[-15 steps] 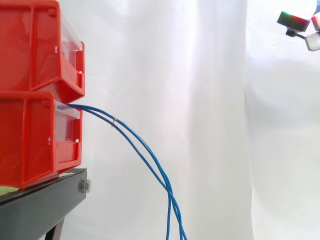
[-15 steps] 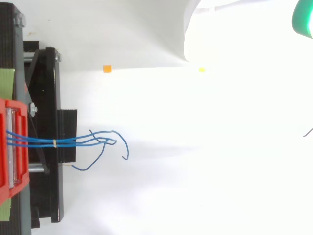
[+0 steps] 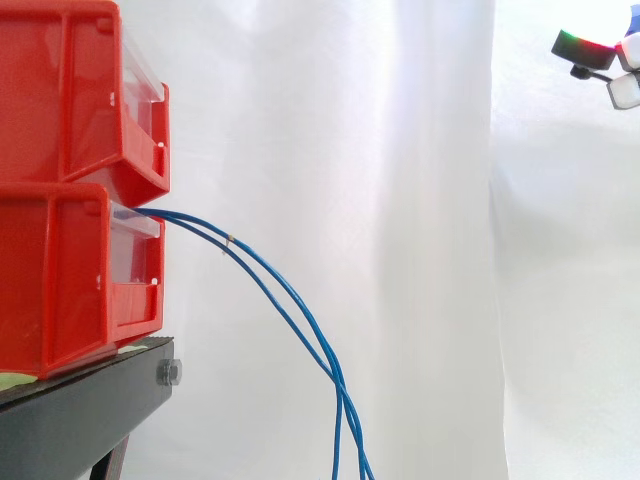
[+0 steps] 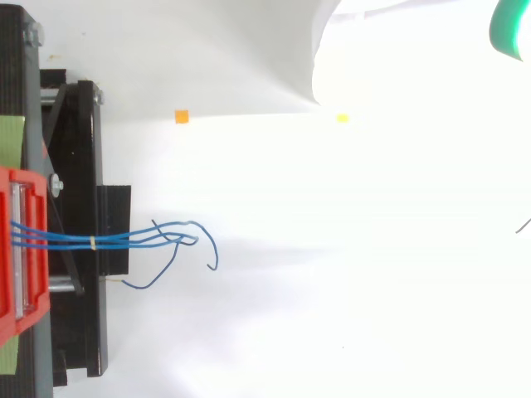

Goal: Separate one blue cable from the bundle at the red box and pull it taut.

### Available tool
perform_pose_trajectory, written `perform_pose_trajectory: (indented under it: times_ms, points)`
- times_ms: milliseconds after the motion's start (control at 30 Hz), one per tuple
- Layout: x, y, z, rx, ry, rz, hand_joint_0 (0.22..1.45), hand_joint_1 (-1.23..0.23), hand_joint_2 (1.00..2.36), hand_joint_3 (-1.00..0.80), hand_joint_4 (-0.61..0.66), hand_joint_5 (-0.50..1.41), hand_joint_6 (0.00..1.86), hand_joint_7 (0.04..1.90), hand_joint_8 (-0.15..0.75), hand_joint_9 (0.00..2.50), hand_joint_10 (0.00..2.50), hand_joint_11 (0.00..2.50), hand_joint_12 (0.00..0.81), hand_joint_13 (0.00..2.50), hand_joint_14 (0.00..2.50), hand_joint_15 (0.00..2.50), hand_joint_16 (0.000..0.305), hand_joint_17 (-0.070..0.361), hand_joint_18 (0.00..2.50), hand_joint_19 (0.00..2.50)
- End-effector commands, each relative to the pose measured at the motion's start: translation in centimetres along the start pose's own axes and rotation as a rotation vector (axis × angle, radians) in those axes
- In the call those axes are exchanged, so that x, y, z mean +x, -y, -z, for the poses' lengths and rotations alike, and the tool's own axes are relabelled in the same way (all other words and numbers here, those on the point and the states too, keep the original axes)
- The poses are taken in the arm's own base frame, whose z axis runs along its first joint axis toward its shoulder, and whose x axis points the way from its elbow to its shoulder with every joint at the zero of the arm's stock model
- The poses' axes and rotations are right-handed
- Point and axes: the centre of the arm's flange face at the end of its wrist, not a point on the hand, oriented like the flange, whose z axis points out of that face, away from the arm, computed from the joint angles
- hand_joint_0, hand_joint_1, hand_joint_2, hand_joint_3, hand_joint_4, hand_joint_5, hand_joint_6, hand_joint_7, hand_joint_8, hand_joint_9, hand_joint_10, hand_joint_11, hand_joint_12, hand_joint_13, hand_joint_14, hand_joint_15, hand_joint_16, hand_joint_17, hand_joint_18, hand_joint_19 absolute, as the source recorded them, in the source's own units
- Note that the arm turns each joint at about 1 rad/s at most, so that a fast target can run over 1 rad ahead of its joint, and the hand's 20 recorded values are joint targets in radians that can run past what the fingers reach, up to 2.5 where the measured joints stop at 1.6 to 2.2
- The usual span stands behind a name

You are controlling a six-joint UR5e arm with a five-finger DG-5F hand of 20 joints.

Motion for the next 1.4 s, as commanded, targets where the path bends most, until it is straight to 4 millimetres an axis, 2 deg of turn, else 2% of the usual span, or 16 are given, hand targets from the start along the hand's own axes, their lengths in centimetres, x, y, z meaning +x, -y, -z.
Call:
perform_pose_trajectory:
  times_ms: [0, 267, 300, 467, 633, 733, 867, 1033, 1133, 1233, 1367]
  points:
    - [0.0, 0.0, 0.0, 0.005, -0.002, 0.001, 0.52, -0.86, 1.0, -0.5, 0.17, -0.26, 0.5, 0.72, 0.283, 0.4, 0.01, 0.36, 0.369, 0.49, 0.01, 0.3, 0.053, 0.119, 0.52, 0.59]
    - [-0.5, 0.6, 0.4, 0.046, 0.003, 0.05, 0.47, -0.89, 1.0, -0.5, 0.19, -0.26, 0.5, 0.7, 0.305, 0.35, 0.01, 0.34, 0.392, 0.44, 0.01, 0.27, 0.059, 0.132, 0.48, 0.52]
    - [-0.3, 1.4, 0.1, 0.068, 0.009, 0.087, 0.47, -0.89, 1.0, -0.5, 0.19, -0.27, 0.5, 0.71, 0.302, 0.33, 0.01, 0.32, 0.393, 0.43, 0.01, 0.26, 0.059, 0.133, 0.46, 0.51]
    - [-0.1, 3.2, -0.7, 0.096, 0.009, 0.109, 0.47, -0.9, 1.0, -0.5, 0.19, -0.27, 0.5, 0.7, 0.301, 0.29, 0.01, 0.29, 0.39, 0.38, 0.01, 0.22, 0.058, 0.131, 0.44, 0.47]
    - [0.7, 6.5, -3.1, 0.105, 0.026, 0.141, 0.48, -0.86, 1.0, -0.5, 0.22, -0.26, 0.5, 0.71, 0.308, 0.32, 0.01, 0.3, 0.392, 0.4, 0.01, 0.22, 0.056, 0.126, 0.46, 0.48]
    - [1.0, 7.7, -4.2, 0.087, 0.05, 0.177, 0.48, -0.83, 1.0, -0.5, 0.23, -0.26, 0.5, 0.71, 0.311, 0.34, 0.01, 0.3, 0.392, 0.4, 0.01, 0.22, 0.056, 0.125, 0.48, 0.49]
    - [1.2, 8.4, -5.1, 0.062, 0.07, 0.224, 0.49, -0.76, 1.0, -0.5, 0.23, -0.25, 0.5, 0.71, 0.316, 0.36, 0.01, 0.3, 0.392, 0.43, 0.01, 0.22, 0.055, 0.123, 0.5, 0.51]
    - [1.9, 7.8, -5.9, 0.013, 0.12, 0.326, 0.5, -0.68, 1.0, -0.5, 0.24, -0.25, 0.5, 0.72, 0.327, 0.39, 0.01, 0.31, 0.392, 0.46, 0.01, 0.23, 0.055, 0.123, 0.55, 0.52]
    - [2.2, 8.5, -6.3, 0.02, 0.131, 0.352, 0.51, -0.64, 1.0, -0.5, 0.25, -0.24, 0.5, 0.72, 0.334, 0.41, 0.01, 0.31, 0.394, 0.47, 0.01, 0.23, 0.054, 0.123, 0.57, 0.52]
    - [3.0, 10.9, -7.3, 0.051, 0.117, 0.358, 0.51, -0.62, 1.0, -0.5, 0.25, -0.24, 0.5, 0.73, 0.34, 0.43, 0.01, 0.33, 0.395, 0.48, 0.01, 0.24, 0.054, 0.122, 0.58, 0.53]
    - [3.8, 11.5, -8.4, 0.053, 0.105, 0.346, 0.52, -0.61, 1.0, -0.5, 0.25, -0.24, 0.5, 0.73, 0.342, 0.44, 0.01, 0.33, 0.395, 0.49, 0.01, 0.24, 0.054, 0.122, 0.59, 0.53]
